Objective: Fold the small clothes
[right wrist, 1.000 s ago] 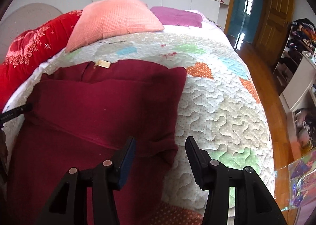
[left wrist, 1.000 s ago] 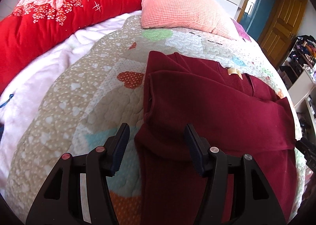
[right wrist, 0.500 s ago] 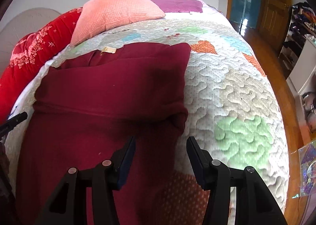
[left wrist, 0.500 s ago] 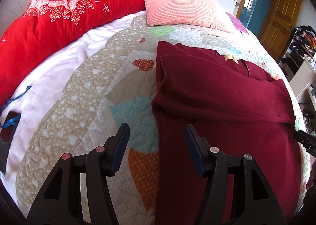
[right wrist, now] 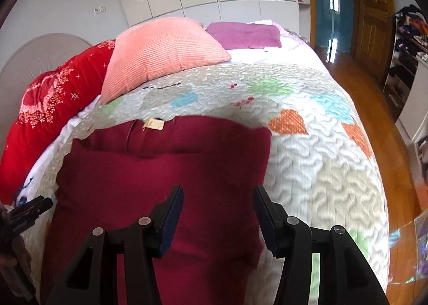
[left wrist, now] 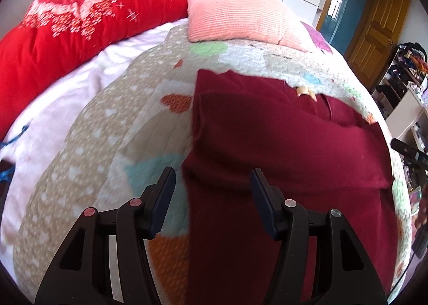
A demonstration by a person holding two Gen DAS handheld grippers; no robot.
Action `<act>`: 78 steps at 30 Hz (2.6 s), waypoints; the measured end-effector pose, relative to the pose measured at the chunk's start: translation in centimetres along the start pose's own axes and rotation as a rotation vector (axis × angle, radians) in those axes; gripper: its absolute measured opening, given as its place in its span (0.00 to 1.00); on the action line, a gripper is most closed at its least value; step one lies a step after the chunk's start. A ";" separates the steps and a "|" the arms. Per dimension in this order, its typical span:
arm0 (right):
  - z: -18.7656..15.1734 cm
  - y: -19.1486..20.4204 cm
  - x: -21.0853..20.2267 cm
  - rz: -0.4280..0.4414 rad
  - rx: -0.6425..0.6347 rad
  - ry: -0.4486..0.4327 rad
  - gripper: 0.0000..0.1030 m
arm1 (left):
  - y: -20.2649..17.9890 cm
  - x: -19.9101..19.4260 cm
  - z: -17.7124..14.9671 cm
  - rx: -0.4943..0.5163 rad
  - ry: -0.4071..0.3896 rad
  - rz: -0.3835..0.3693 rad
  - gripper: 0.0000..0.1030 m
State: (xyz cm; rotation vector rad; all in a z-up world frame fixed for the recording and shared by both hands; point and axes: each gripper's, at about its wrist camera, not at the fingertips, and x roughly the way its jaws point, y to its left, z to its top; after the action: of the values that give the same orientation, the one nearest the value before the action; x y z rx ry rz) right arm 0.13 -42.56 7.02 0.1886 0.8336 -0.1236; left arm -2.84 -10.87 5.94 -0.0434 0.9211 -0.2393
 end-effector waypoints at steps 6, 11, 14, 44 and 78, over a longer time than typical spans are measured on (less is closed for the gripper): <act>3.6 0.3 4.3 -0.053 -0.056 0.030 0.50 | -1.9 2.6 1.8 0.050 0.017 -0.007 0.56; 4.9 1.9 6.7 -0.151 -0.442 0.109 0.50 | -2.3 3.9 2.1 0.113 0.018 0.013 0.56; 4.7 1.3 7.3 -0.088 -0.534 0.161 0.50 | -2.1 4.5 2.2 0.104 0.020 0.008 0.56; 2.1 2.4 8.9 -0.198 -0.495 0.050 0.07 | -0.4 5.3 1.7 -0.007 0.062 -0.025 0.71; -15.9 0.3 -9.0 0.115 0.026 0.150 0.46 | 1.4 -9.9 -10.6 0.032 0.026 -0.074 0.71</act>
State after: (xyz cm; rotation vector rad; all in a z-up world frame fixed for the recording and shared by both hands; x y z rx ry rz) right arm -17.28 -38.50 3.29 0.2728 0.9681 -0.0121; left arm -16.72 -6.64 7.10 -0.0448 0.9422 -0.3237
